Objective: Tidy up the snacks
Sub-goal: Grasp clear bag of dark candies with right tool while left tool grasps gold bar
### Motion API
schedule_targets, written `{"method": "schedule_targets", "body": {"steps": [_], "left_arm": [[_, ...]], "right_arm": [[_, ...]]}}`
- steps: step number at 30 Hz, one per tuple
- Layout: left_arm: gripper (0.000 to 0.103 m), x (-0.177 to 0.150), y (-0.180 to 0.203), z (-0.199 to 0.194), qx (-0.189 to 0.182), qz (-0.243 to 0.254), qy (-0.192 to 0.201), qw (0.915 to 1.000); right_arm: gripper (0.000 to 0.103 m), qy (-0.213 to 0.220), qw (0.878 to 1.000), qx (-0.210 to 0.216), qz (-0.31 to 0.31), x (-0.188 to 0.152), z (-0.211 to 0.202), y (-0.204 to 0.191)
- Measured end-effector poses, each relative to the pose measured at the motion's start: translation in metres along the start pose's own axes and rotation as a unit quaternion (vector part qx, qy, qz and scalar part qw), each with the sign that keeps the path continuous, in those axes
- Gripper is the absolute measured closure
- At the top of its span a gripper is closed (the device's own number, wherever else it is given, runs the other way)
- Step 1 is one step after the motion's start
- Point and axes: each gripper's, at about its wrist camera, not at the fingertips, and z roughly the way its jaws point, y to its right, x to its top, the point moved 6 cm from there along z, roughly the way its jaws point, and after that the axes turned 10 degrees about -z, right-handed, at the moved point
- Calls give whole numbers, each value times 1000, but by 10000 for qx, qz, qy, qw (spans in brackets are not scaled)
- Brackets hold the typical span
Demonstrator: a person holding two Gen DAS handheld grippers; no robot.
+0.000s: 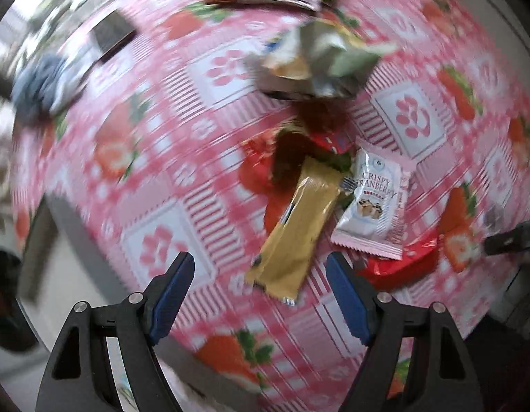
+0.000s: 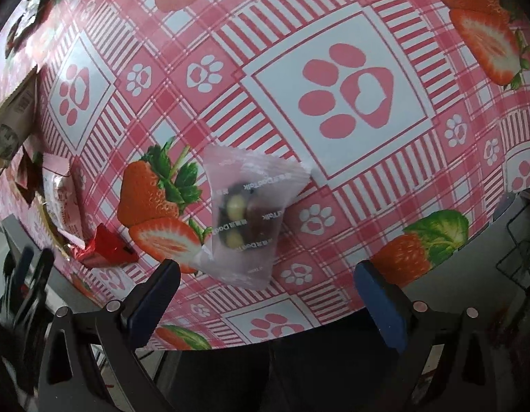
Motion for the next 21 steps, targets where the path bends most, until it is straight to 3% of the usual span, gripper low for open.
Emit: {"method": "schedule_targets", "body": {"steps": [4, 8, 11, 15, 21], "left_arm": [[21, 7, 13, 13, 131, 440, 22, 9989], [22, 15, 25, 23, 13, 414, -31, 9991], [43, 15, 25, 23, -377, 148, -162, 9991], [60, 3, 26, 23, -366, -93, -175, 9991], [60, -35, 17, 20, -214, -524, -227, 9981]], "right_arm": [[1, 68, 9998, 183, 45, 0, -11, 15], [1, 77, 9996, 237, 111, 7, -20, 28], [1, 90, 9998, 144, 96, 12, -21, 35], [1, 136, 9998, 24, 109, 13, -20, 37], [1, 247, 9991, -226, -249, 21, -26, 27]]}}
